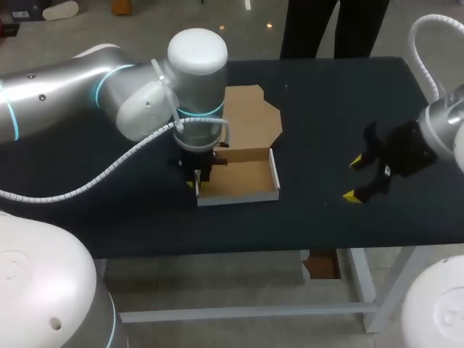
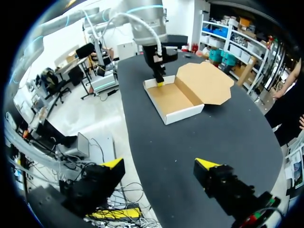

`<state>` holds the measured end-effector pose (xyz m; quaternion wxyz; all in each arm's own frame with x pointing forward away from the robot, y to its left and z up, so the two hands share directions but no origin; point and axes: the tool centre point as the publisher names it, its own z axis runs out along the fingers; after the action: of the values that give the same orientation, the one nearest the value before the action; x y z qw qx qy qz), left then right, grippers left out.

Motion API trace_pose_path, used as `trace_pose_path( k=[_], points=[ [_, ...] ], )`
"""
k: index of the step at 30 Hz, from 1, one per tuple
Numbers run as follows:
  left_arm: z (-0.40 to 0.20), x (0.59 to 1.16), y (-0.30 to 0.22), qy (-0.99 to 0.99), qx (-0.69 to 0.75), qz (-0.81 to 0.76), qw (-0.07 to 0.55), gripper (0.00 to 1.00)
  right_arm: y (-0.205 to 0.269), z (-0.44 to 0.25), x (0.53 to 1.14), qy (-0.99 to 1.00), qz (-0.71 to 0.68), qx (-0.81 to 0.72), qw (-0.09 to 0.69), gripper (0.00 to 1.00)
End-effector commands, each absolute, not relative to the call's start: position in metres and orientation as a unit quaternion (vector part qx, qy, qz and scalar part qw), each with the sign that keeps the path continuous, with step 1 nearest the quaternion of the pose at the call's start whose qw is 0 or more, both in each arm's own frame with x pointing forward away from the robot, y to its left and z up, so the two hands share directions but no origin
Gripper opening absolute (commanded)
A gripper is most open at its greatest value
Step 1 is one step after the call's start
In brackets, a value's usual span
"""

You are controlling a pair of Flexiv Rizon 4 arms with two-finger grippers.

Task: Assemble the packaging by folding the flat box into shape, placing the metal phone stand inside, and closing the box properly

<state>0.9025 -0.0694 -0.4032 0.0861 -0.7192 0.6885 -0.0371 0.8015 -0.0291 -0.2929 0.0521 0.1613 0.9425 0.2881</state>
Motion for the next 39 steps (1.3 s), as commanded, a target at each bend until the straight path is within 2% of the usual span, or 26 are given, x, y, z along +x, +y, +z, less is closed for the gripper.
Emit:
trace_pose_path(
  k=[1,11,13,15,16,18,20,39],
  points=[
    [-0.403,0.901,-0.067,0.690,-0.718,-0.043,0.076,0.30,-0.032,-0.291,0.803,0.943,0.290,0.158,0.043,1.00],
    [-0.398,0.901,-0.070,0.693,-0.716,-0.063,0.060,0.30,-0.036,-0.296,0.803,0.944,0.286,0.162,0.042,1.00],
    [-0.394,0.900,-0.070,0.696,-0.713,-0.074,0.053,0.36,-0.037,-0.297,0.803,0.943,0.286,0.162,0.042,1.00],
    [-0.391,0.898,-0.070,0.701,-0.706,-0.088,0.053,0.53,-0.038,-0.298,0.803,0.943,0.286,0.161,0.042,1.00],
    [-0.389,0.897,-0.071,0.703,-0.703,-0.092,0.051,0.71,-0.038,-0.298,0.804,0.944,0.286,0.161,0.042,1.00],
    [-0.387,0.896,-0.071,0.707,-0.698,-0.104,0.050,0.88,-0.039,-0.298,0.804,0.944,0.286,0.161,0.042,1.00],
    [-0.383,0.894,-0.071,0.711,-0.692,-0.117,0.047,1.00,-0.039,-0.296,0.804,0.943,0.287,0.160,0.042,1.00],
    [-0.329,0.859,-0.044,0.766,-0.599,-0.232,0.015,1.00,-0.040,-0.288,0.802,0.939,0.297,0.167,0.047,1.00]
  ],
)
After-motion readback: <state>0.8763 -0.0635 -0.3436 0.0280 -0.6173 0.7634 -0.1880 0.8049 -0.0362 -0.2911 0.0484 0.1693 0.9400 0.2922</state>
